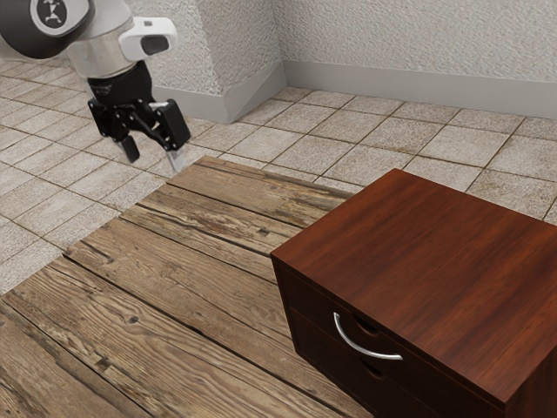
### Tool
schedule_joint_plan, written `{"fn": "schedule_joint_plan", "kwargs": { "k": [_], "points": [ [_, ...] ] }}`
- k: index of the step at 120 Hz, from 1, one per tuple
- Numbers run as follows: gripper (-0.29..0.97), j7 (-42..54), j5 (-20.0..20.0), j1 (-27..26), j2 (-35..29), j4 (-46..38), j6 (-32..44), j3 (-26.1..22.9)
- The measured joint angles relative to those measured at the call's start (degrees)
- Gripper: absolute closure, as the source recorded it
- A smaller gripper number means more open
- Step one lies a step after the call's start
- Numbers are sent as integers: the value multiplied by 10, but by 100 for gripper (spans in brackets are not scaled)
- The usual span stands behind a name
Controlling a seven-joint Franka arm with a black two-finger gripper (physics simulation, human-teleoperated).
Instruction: Pull the drawer handle with one arm to open the drawer
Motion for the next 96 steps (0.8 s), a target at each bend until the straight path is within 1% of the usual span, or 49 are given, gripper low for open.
{"fn": "schedule_joint_plan", "kwargs": {
  "k": [21,37,46,56,72,85,96],
  "points": [
    [2,2,0,22,-1,4,8,0],
    [2,3,0,30,-11,100,-14,-3],
    [2,2,-2,36,-11,116,-23,-13],
    [2,-14,-14,35,-11,120,-30,-20],
    [2,-74,-24,22,-9,119,-36,-30],
    [2,-158,-28,23,-7,117,-39,-55],
    [2,-234,-29,10,-6,117,-40,-65]
  ]
}}
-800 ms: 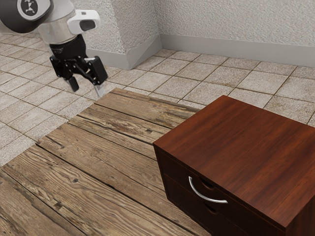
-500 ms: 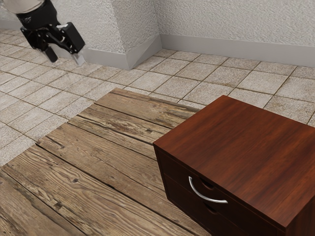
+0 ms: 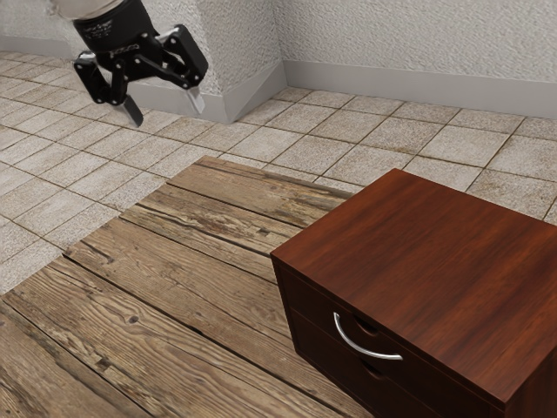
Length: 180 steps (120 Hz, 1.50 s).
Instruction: Pull the drawer handle with one arm to open the drawer
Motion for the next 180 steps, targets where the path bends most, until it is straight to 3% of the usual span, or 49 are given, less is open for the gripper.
{"fn": "schedule_joint_plan", "kwargs": {
  "k": [19,46,101,149,180],
  "points": [
    [2,-109,-1,-16,1,-3,-1,-3],
    [2,-248,-18,10,-11,-32,23,-19],
    [2,-456,-18,-92,-244,-429,232,-28],
    [3,-547,-30,-142,-337,-597,375,-46],
    [4,-608,-45,-154,-342,-656,445,-88]
  ]
}}
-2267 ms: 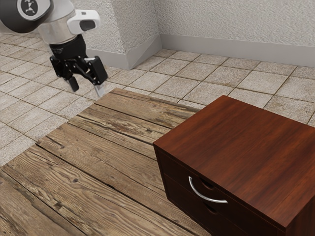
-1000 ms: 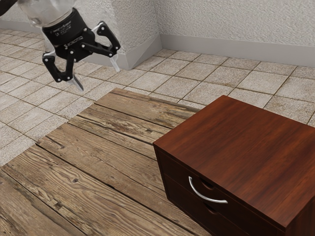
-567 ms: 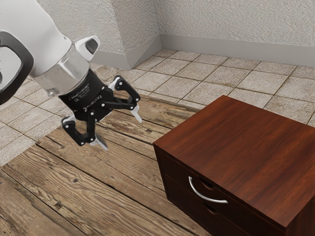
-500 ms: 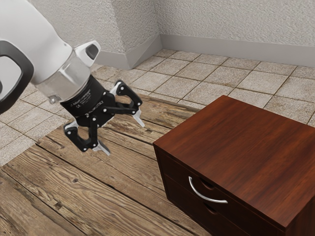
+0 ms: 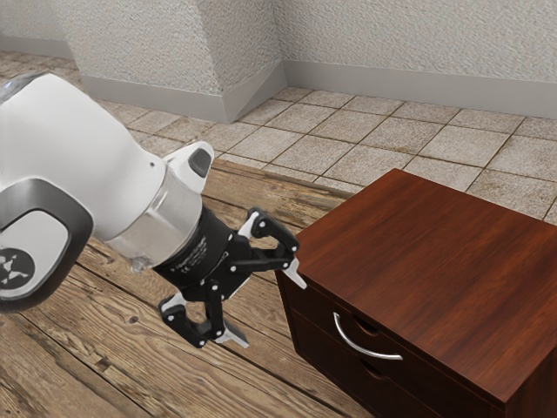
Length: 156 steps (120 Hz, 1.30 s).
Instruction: Pull the drawer handle with one arm to open the drawer
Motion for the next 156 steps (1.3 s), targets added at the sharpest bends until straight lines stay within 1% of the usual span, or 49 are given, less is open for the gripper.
{"fn": "schedule_joint_plan", "kwargs": {
  "k": [34,78,108,138,156],
  "points": [
    [5,-54,-4,-2,2,-48,60,-26],
    [4,-102,-4,-4,34,-63,108,-52],
    [5,-123,-5,-4,36,-77,128,-54],
    [6,-136,-5,2,65,-66,149,-54],
    [8,-142,-5,3,71,-64,157,-51]
  ]
}}
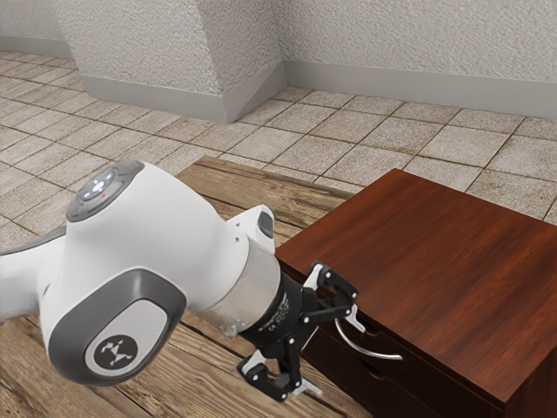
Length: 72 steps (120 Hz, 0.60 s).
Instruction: Pull the drawer handle with one arm to open the drawer
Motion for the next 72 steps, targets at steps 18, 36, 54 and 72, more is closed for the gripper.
{"fn": "schedule_joint_plan", "kwargs": {
  "k": [18,36,54,72],
  "points": [
    [12,-5,0,0,5,-1,9,0],
    [18,-8,0,0,9,-1,17,0],
    [21,-11,0,-1,12,-2,23,0],
    [23,-13,0,1,13,-3,26,1]
  ]
}}
